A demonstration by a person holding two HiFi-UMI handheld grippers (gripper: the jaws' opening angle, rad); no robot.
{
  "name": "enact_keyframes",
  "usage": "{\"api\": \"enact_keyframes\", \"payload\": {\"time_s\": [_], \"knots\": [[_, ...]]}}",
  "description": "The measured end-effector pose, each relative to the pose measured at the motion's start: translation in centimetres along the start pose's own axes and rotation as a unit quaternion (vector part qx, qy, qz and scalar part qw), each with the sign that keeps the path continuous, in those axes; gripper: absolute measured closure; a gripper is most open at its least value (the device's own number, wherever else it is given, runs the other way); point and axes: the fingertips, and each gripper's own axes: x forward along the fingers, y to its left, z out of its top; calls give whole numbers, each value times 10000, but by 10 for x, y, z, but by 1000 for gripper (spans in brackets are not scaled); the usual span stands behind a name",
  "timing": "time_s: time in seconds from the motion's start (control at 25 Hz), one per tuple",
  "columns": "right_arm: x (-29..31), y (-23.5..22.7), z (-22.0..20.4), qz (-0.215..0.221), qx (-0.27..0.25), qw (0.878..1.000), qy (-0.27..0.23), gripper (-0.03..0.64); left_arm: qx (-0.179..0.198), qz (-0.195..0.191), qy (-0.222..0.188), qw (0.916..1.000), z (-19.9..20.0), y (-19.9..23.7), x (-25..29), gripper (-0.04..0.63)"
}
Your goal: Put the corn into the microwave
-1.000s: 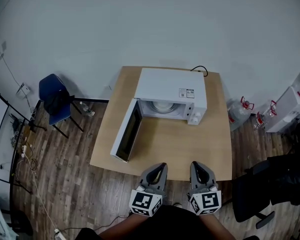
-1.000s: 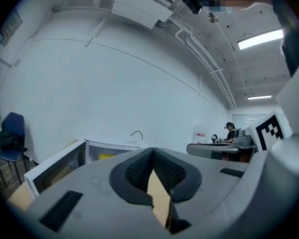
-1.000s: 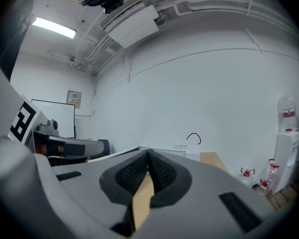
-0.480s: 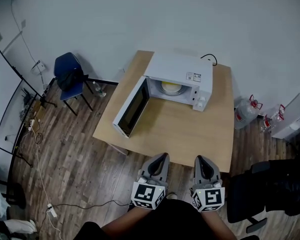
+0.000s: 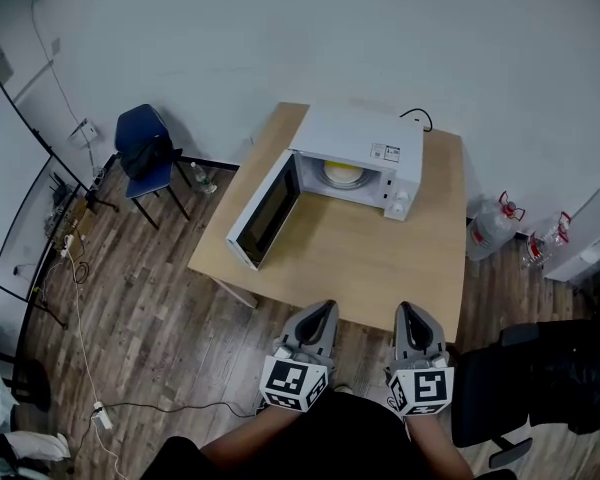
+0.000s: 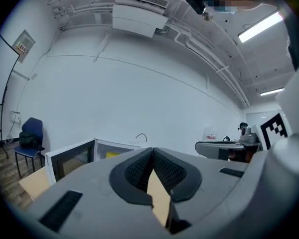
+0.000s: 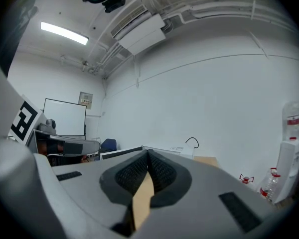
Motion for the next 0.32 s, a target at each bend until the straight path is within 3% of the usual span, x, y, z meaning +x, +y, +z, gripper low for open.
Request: {"api": "enact_keyframes", "payload": {"time_s": [0.32], "knots": [[-4, -4, -11, 17, 65, 9999, 79, 557, 88, 59, -47, 9999, 1, -7, 4, 581]]}}
